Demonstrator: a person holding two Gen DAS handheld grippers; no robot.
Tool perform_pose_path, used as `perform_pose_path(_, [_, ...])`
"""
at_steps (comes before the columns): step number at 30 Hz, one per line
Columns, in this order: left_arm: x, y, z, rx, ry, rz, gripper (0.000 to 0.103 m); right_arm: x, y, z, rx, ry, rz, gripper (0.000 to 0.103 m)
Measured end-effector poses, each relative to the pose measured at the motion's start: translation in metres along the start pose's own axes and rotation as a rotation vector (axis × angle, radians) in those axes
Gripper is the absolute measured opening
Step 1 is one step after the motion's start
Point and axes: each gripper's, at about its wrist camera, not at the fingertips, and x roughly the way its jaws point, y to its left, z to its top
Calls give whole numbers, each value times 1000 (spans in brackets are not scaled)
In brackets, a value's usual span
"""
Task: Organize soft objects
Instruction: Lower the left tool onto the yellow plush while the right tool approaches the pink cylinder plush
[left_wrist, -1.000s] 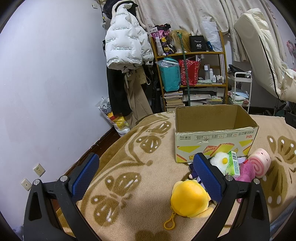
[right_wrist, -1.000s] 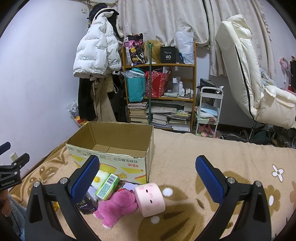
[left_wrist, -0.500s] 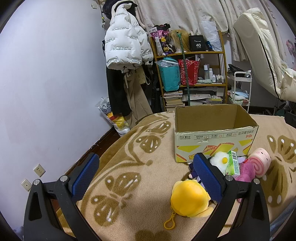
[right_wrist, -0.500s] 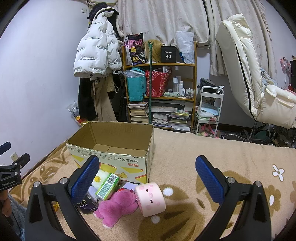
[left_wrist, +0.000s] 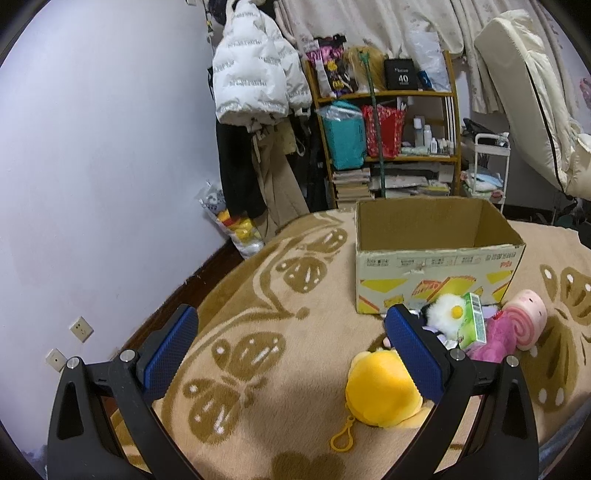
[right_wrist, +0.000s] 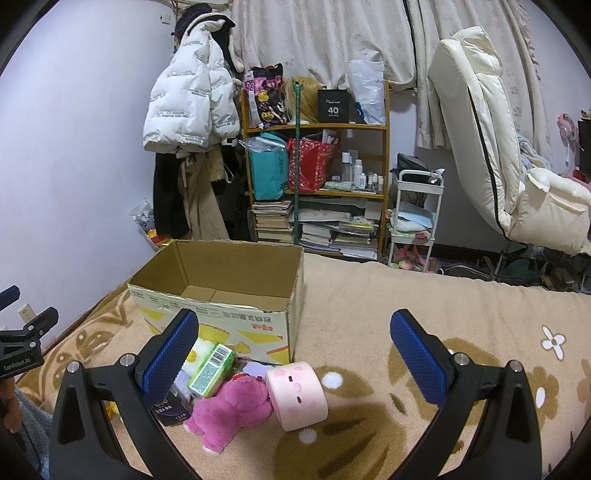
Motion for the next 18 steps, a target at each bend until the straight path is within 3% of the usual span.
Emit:
perform_pose_path(9, [24, -9, -2, 35, 115, -54, 101, 28, 2, -21, 26, 118, 3, 103])
perform_pose_path(18, [49, -32, -10, 98, 250, -139, 101, 63, -10, -20, 47, 254, 40, 103])
